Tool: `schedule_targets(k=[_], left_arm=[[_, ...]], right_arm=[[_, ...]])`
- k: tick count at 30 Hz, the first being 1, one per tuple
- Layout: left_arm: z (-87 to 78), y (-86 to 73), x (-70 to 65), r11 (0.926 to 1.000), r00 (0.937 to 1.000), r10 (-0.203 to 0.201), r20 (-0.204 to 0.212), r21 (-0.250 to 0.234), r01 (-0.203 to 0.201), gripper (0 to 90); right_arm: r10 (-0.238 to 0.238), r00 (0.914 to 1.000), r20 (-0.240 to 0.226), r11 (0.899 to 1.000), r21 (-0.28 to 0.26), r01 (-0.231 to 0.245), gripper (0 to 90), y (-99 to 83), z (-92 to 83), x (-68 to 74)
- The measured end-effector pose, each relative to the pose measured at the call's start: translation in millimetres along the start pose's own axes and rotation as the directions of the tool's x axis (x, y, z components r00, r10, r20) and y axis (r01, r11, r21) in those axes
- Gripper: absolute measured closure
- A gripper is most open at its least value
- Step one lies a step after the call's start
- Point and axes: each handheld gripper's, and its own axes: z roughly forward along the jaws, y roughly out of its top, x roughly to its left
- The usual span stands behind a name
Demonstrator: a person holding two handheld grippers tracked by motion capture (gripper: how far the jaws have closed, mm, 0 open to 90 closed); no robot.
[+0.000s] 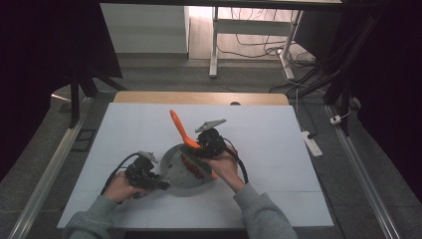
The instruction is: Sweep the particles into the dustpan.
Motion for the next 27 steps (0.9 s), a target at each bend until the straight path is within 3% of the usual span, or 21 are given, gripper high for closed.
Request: schedule_targets(k=[10, 22, 27], left_arm=[[0.1, -0.8, 0.1, 0.9999, 1.0000, 0.006, -0.005, -0.009, -0.006, 61.6], [-0.6, -1.6, -0.3, 0.9996, 0.9998, 0.013, -0.016, -0.027, -0.013, 61.6], [-1.3, -2.3, -1.7, 0.9988, 0.9990, 0.014, -0.043, -0.045, -0.016, 61.6]], right_arm=[[0.042, 0.9987, 0.028, 0.998, -0.051, -0.040, 70.4, -13.8, -27.8, -16.3], [0.078, 0.9950, 0.062, 0.995, -0.065, -0.074, 70.4, -29.8, -42.9, -31.3], [0.085, 0.9935, 0.076, 0.994, -0.076, -0.079, 70.3, -34.7, -48.8, -35.3]])
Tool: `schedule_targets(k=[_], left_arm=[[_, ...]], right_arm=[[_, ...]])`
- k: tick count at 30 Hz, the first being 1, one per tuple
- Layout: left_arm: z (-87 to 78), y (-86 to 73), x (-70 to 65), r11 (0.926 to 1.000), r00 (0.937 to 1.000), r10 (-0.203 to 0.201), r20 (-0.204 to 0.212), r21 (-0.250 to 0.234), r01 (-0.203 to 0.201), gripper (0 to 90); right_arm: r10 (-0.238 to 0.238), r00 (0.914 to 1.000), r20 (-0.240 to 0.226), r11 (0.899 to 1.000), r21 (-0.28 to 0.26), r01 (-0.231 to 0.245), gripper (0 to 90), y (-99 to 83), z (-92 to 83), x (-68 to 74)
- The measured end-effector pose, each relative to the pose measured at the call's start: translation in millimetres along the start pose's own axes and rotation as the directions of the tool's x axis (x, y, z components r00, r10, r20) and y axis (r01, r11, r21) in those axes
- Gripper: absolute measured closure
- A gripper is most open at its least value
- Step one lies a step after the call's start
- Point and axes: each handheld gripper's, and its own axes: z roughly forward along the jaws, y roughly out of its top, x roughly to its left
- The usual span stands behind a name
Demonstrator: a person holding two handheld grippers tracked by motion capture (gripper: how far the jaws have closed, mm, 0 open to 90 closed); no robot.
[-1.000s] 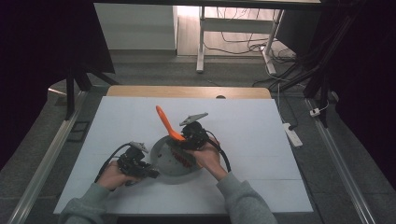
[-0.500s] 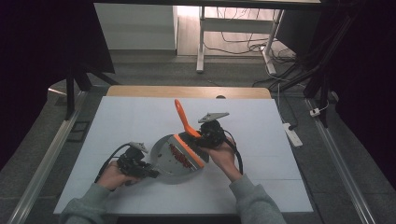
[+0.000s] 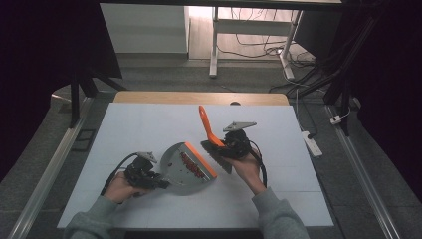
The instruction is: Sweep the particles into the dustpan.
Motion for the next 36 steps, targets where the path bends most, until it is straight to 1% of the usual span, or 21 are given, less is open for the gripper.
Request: schedule_targets(k=[4, 5, 8, 12, 14, 15, 22, 27, 28, 31, 32, 36], left_arm=[[-2.1, -0.6, -0.2, 0.9998, 1.0000, 0.005, -0.004, -0.018, -0.005, 61.6], [-2.3, -0.7, -0.6, 0.9996, 1.0000, -0.001, -0.005, -0.027, 0.000, 61.6], [-4.0, -1.4, -1.2, 0.9993, 0.9997, -0.008, -0.023, -0.037, 0.007, 61.6], [-8.6, -3.3, -2.1, 0.9978, 0.9991, -0.017, -0.040, -0.065, 0.014, 61.6], [-10.6, -4.5, -2.1, 0.9967, 0.9987, -0.027, -0.043, -0.078, 0.023, 61.6], [-11.0, -5.3, -2.3, 0.9956, 0.9984, -0.038, -0.043, -0.087, 0.034, 61.6], [-14.8, -7.6, -2.8, 0.9915, 0.9953, -0.064, -0.073, -0.118, 0.055, 61.6], [-20.4, -10.2, -3.6, 0.9855, 0.9922, -0.087, -0.089, -0.153, 0.073, 61.6], [-21.4, -10.7, -3.8, 0.9834, 0.9916, -0.093, -0.090, -0.164, 0.078, 61.6], [-24.7, -12.6, -3.5, 0.9783, 0.9905, -0.107, -0.087, -0.187, 0.089, 61.6], [-25.9, -13.1, -3.0, 0.9779, 0.9905, -0.107, -0.087, -0.189, 0.089, 61.6], [-28.2, -14.7, -2.3, 0.9714, 0.9882, -0.127, -0.086, -0.212, 0.106, 61.6]], right_arm=[[-0.001, 1.0000, 0.003, 1.000, -0.007, 0.001, 70.4, -2.6, -3.9, -2.5], [-0.001, 1.0000, 0.004, 1.000, -0.008, 0.001, 70.4, -3.1, -4.8, -3.1], [0.000, 1.0000, 0.006, 1.000, -0.013, 0.000, 70.4, -4.5, -8.3, -4.5], [-0.008, 0.9999, 0.006, 1.000, -0.018, 0.008, 70.4, -6.2, -14.4, -5.6], [-0.015, 0.9999, 0.005, 1.000, -0.020, 0.015, 70.4, -7.2, -18.3, -6.6], [-0.015, 0.9999, 0.002, 1.000, -0.021, 0.015, 70.4, -7.6, -20.4, -7.2], [-0.014, 0.9999, 0.003, 1.000, -0.025, 0.014, 70.4, -13.1, -33.1, -13.3], [-0.011, 0.9999, 0.004, 0.999, -0.036, 0.011, 70.4, -14.8, -42.3, -17.4], [-0.011, 0.9999, 0.004, 0.999, -0.038, 0.011, 70.3, -14.9, -44.2, -17.9], [-0.024, 0.9997, -0.001, 0.999, -0.043, 0.024, 70.3, -15.3, -48.5, -19.3], [-0.027, 0.9996, -0.005, 0.999, -0.042, 0.027, 70.3, -15.3, -49.7, -19.6], [-0.038, 0.9992, -0.011, 0.998, -0.041, 0.038, 70.3, -16.0, -52.7, -21.0]])
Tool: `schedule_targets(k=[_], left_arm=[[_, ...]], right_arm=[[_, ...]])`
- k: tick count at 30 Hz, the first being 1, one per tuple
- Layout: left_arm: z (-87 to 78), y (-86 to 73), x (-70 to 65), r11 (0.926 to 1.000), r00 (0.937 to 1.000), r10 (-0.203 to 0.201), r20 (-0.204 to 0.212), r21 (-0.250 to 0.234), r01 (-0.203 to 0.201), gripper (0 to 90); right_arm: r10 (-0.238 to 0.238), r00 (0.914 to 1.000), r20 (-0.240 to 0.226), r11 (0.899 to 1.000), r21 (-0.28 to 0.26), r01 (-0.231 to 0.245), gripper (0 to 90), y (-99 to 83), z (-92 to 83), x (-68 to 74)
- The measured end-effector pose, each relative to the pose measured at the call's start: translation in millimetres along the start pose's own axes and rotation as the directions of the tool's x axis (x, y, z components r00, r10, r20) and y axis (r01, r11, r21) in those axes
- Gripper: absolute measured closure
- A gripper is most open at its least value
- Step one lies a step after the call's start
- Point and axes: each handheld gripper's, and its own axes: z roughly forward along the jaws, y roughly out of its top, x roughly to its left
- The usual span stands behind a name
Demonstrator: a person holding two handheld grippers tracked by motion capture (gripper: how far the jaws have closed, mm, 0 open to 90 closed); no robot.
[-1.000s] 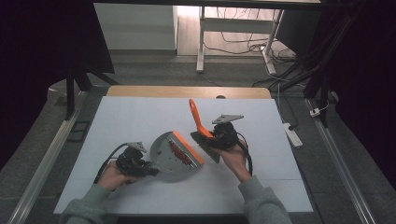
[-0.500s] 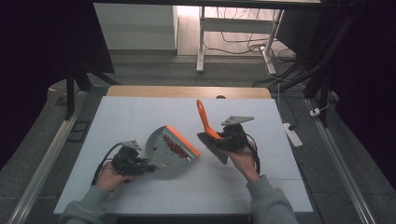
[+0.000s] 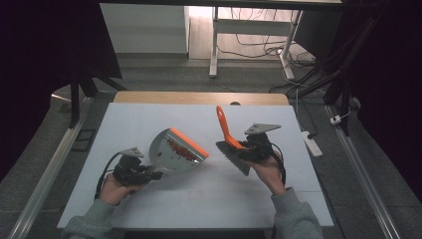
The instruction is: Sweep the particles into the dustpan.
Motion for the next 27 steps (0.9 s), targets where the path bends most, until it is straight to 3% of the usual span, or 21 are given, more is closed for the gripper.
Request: schedule_targets(k=[15, 27], left_arm=[[-11.4, -4.7, 2.6, 0.9980, 0.9991, -0.038, -0.017, -0.051, 0.037, 61.5], [-19.6, -13.0, 2.9, 0.9903, 0.9939, -0.101, -0.044, -0.100, 0.097, 61.5]], right_arm=[[0.016, 0.9998, 0.010, 1.000, -0.009, -0.016, 70.3, -6.9, -13.6, -10.4], [0.046, 0.9985, -0.030, 0.999, -0.022, -0.047, 70.3, -14.0, -25.8, -19.0]])
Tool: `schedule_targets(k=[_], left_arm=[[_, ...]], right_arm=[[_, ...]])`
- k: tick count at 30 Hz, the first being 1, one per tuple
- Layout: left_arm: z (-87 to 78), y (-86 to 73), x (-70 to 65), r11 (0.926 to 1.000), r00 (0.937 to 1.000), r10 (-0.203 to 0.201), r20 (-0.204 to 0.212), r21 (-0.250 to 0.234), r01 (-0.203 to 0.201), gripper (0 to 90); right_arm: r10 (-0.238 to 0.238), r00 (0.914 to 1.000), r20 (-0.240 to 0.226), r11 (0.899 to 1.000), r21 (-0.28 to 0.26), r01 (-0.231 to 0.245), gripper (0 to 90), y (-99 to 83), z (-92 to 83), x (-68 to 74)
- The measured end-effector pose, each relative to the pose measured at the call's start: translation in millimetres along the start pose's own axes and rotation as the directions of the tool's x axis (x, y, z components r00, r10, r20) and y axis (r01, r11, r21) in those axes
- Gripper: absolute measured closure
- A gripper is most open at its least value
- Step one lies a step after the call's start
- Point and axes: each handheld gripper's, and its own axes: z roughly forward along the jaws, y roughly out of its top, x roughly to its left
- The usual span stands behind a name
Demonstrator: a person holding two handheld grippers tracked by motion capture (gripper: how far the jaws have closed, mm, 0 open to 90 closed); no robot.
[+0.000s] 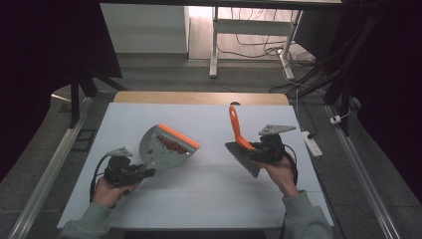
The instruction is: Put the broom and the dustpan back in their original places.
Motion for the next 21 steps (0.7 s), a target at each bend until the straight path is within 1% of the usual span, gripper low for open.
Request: schedule_targets(k=[5, 9, 13, 16, 21], left_arm=[[-3.0, -2.9, 1.5, 0.9995, 0.9996, -0.024, -0.015, -0.021, 0.024, 61.5], [-5.4, -6.2, 2.0, 0.9984, 0.9983, -0.045, -0.037, -0.036, 0.043, 61.5], [-7.4, -8.5, 2.5, 0.9973, 0.9964, -0.059, -0.060, -0.048, 0.057, 61.5], [-9.1, -9.5, 2.9, 0.9963, 0.9944, -0.071, -0.078, -0.054, 0.067, 61.5], [-11.7, -13.1, 3.6, 0.9943, 0.9905, -0.089, -0.104, -0.067, 0.082, 61.5]], right_arm=[[0.025, 0.9996, -0.016, 1.000, 0.005, -0.025, 70.3, -3.9, -5.3, -3.7], [0.028, 0.9994, -0.020, 0.999, 0.022, -0.028, 70.3, -9.7, -7.4, -6.8], [0.037, 0.9992, -0.014, 0.999, 0.039, -0.036, 70.3, -15.2, -8.4, -12.2], [0.043, 0.9990, -0.012, 0.998, 0.043, -0.042, 70.3, -17.3, -9.8, -15.7], [0.043, 0.9990, -0.011, 0.998, 0.044, -0.042, 70.3, -21.0, -12.7, -16.3]])
